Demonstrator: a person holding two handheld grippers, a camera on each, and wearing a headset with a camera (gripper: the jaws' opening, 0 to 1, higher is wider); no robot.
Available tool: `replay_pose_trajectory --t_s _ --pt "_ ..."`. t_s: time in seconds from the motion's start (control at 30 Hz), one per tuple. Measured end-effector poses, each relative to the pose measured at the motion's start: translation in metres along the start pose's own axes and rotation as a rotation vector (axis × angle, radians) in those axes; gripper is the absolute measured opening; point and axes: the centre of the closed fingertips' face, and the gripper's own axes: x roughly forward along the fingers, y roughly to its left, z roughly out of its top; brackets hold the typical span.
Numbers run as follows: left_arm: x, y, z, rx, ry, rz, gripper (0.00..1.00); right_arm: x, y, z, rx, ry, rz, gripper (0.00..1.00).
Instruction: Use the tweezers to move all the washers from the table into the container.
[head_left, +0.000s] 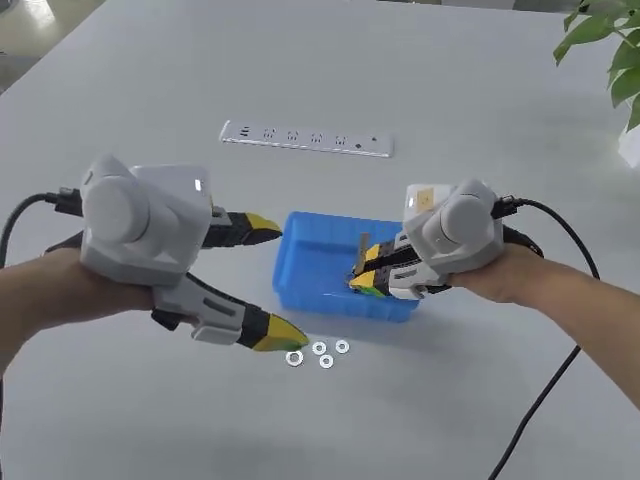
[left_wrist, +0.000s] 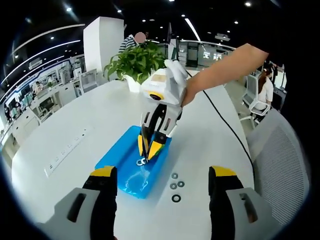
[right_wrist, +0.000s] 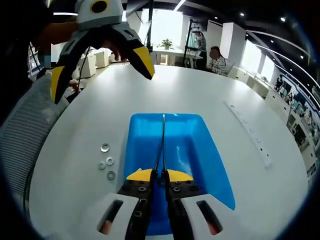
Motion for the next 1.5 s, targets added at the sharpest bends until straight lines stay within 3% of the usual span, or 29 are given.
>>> replay_pose_trajectory --t_s 0.17,0.3,0.63,0.83,1.13,1.33,1.5 --pt "0.007 0.011 0.014 0.046 -0.014 -0.005 0.65 0.000 0.000 0.000 0.000 -0.001 0.002 0.10" --pt "0.015 0.018 0.020 0.077 0.002 -0.020 0.51 0.000 0.000 0.000 -0.002 -0.003 0.004 0.10" --pt "0.039 0.025 0.034 0.140 0.012 -0.085 0.28 0.000 0.000 -0.001 -0.009 -0.003 0.006 0.10" --pt "0.051 0.025 0.039 0.166 0.014 -0.125 0.21 0.000 -0.001 -0.001 -0.018 -0.002 0.008 0.10" --pt "0.064 0.025 0.037 0.213 0.038 -0.166 0.14 0.000 -0.001 -0.002 -0.028 -0.003 0.013 0.10" --pt "0.068 0.024 0.034 0.232 0.052 -0.174 0.07 0.000 -0.001 -0.002 -0.036 -0.003 0.015 0.10" --pt "0.068 0.023 0.034 0.236 0.054 -0.182 0.06 0.000 -0.001 -0.003 -0.040 -0.001 0.015 0.11"
